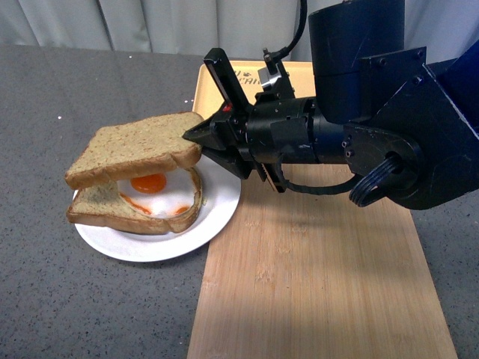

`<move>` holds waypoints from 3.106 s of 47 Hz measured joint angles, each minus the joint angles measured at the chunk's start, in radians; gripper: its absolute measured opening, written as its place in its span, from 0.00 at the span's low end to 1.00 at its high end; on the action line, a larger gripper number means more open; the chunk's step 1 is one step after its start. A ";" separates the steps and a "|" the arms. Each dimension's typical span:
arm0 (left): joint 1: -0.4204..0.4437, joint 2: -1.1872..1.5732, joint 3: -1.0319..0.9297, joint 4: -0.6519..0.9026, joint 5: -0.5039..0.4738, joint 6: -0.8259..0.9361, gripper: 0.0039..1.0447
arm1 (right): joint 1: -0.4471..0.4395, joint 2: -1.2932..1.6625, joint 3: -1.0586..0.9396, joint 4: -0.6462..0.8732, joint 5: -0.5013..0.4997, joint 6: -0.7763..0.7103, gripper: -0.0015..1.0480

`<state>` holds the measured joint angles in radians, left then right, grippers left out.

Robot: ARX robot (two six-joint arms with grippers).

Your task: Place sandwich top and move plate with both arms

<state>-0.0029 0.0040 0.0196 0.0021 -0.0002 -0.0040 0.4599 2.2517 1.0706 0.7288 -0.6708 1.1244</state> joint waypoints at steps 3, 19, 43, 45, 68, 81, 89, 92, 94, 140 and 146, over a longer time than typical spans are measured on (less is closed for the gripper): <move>0.000 0.000 0.000 0.000 0.000 0.000 0.94 | 0.002 0.000 0.000 -0.025 0.003 -0.013 0.02; 0.000 0.000 0.000 0.000 0.000 0.000 0.94 | -0.028 -0.229 -0.160 -0.232 0.285 -0.296 0.56; 0.000 -0.001 0.000 -0.002 -0.002 0.000 0.94 | -0.138 -0.485 -0.653 0.624 0.989 -1.062 0.26; 0.000 -0.001 0.000 -0.002 0.000 0.000 0.94 | -0.156 -0.527 -0.692 0.624 0.969 -1.083 0.19; 0.000 -0.001 0.000 -0.002 0.000 0.000 0.94 | -0.326 -1.023 -0.974 0.363 0.805 -1.121 0.01; 0.000 -0.001 0.000 -0.002 0.000 0.000 0.94 | -0.396 -1.325 -1.028 0.137 0.718 -1.121 0.01; 0.000 -0.001 0.000 -0.002 0.000 0.000 0.94 | -0.457 -1.476 -1.054 0.014 0.675 -1.121 0.01; 0.000 -0.001 0.000 -0.002 0.000 0.000 0.94 | -0.457 -1.521 -1.059 -0.026 0.671 -1.121 0.01; 0.000 -0.001 0.000 -0.002 0.000 0.000 0.94 | -0.457 -1.542 -1.061 -0.043 0.671 -1.121 0.01; 0.000 -0.001 0.000 -0.002 0.000 0.000 0.94 | -0.457 -2.035 -1.067 -0.508 0.671 -1.121 0.01; 0.000 -0.001 0.000 -0.002 0.000 0.000 0.94 | -0.457 -2.071 -1.067 -0.544 0.671 -1.121 0.01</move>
<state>-0.0029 0.0029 0.0193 0.0006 -0.0002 -0.0040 0.0025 0.1810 0.0040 0.1852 -0.0002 0.0032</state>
